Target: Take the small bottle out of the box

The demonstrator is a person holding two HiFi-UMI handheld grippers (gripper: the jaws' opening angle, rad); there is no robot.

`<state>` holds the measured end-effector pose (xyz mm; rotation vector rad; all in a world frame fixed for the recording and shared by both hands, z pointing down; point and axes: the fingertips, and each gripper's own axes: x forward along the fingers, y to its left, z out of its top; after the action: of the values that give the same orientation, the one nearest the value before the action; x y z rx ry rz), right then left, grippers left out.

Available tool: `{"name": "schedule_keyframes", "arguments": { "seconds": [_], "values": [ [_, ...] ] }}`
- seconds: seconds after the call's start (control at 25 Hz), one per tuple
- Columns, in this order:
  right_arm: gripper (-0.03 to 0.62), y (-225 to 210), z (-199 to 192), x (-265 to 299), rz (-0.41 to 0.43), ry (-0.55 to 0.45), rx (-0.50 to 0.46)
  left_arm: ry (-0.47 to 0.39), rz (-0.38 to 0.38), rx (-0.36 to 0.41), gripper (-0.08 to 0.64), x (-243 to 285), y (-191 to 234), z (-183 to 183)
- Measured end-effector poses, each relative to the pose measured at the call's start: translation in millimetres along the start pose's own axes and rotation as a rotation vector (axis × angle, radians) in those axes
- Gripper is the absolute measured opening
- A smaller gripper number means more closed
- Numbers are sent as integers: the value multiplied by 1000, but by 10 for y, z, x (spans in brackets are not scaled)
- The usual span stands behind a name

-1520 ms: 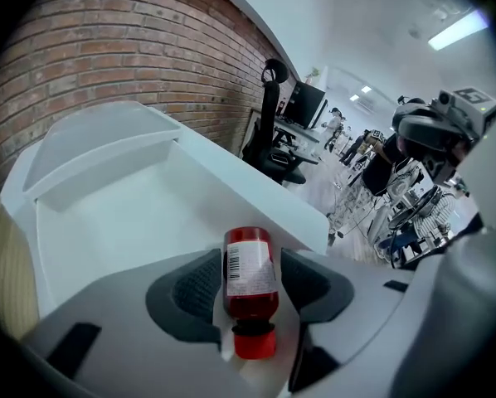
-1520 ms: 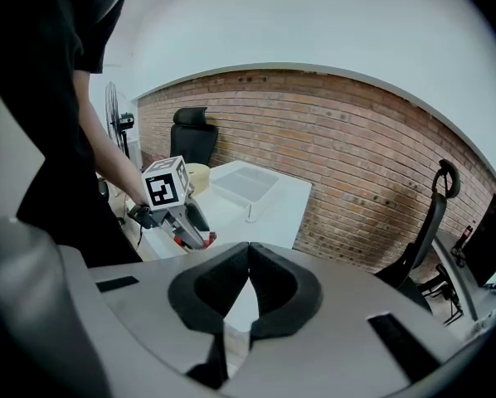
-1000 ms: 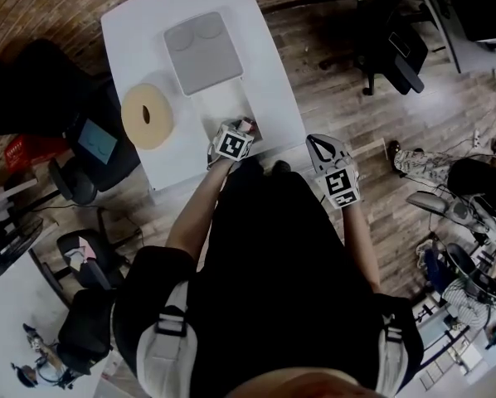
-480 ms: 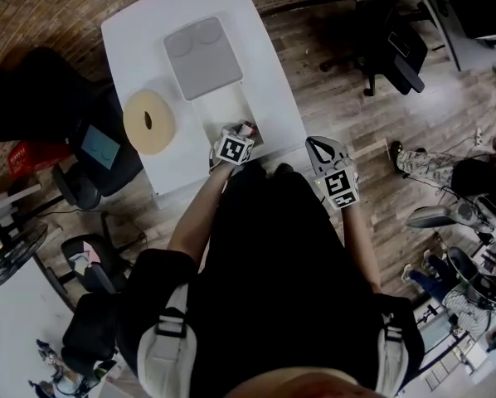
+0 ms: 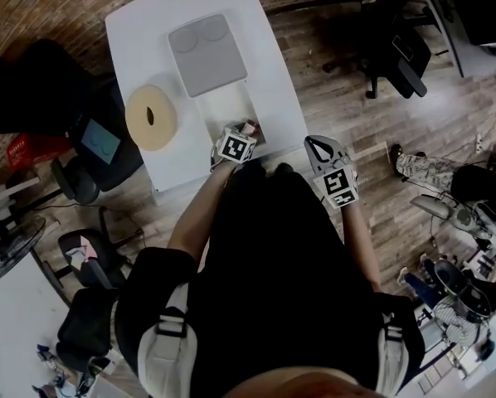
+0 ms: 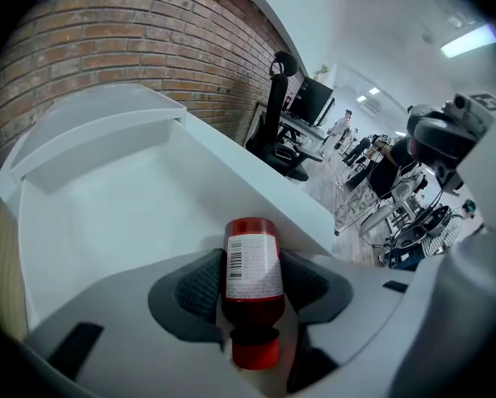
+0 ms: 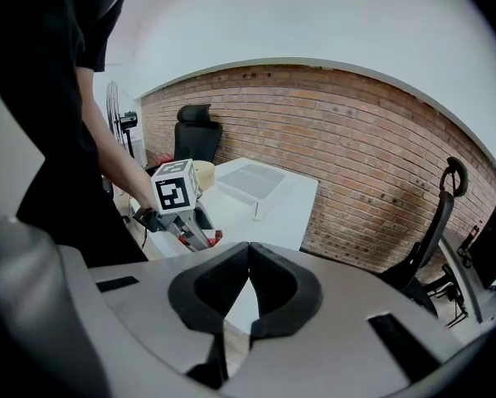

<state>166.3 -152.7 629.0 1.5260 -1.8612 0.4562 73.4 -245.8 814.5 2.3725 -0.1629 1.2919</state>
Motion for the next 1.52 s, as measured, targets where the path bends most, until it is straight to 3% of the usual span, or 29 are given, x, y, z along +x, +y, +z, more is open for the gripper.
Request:
{"name": "schedule_keyframes", "arguments": {
  "seconds": [0.56,0.84,1.52],
  "values": [
    [-2,-20,38,-46,15,-32,-31,-103,50,-17,225,-264,54,147],
    [-2,-96,100,-66,44,-98,-24,-162,91,-43,227,-511,-72,274],
    [-2,-103,184,-281,102,-143,-38,-325,193,-73,227,-1158,-373,570]
  ]
}}
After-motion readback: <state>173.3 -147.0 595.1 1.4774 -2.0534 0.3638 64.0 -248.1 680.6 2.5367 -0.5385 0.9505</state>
